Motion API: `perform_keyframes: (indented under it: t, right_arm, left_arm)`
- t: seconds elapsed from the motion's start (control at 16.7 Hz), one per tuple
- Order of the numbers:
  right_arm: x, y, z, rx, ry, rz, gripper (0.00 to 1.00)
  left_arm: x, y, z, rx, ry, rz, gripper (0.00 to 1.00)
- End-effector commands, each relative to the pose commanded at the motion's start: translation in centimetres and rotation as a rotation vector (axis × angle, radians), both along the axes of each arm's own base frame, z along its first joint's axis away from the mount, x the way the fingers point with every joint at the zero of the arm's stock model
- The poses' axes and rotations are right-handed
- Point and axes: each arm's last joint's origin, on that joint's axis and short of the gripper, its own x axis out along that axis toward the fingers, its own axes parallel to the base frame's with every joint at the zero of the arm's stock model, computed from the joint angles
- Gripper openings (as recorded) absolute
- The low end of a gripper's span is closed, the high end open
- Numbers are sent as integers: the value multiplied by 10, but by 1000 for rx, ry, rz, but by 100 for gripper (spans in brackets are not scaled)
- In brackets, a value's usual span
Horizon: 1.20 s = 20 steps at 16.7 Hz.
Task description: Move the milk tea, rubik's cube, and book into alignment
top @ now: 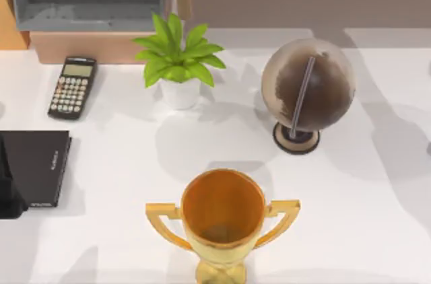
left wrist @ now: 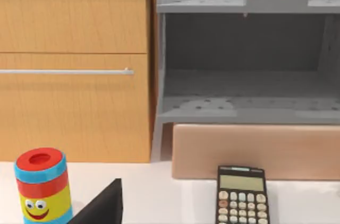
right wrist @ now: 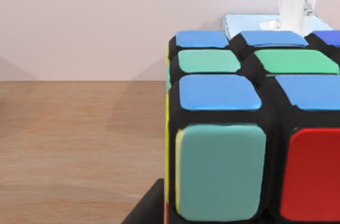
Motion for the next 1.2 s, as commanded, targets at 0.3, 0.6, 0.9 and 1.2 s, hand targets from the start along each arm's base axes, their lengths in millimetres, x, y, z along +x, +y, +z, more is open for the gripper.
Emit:
perform_keyframes:
  t: [0.3, 0.6, 0.9, 1.2]
  right_arm:
    - [0, 0, 0, 0, 0, 0, 83]
    - [0, 0, 0, 0, 0, 0, 100]
    - [0, 0, 0, 0, 0, 0, 100]
    - [-13, -1, 2, 1, -5, -2, 100]
  left_arm:
    - [0, 0, 0, 0, 0, 0, 100]
    - [0, 0, 0, 0, 0, 0, 100]
    - [0, 0, 0, 0, 0, 0, 100]
    - [0, 0, 0, 0, 0, 0, 100]
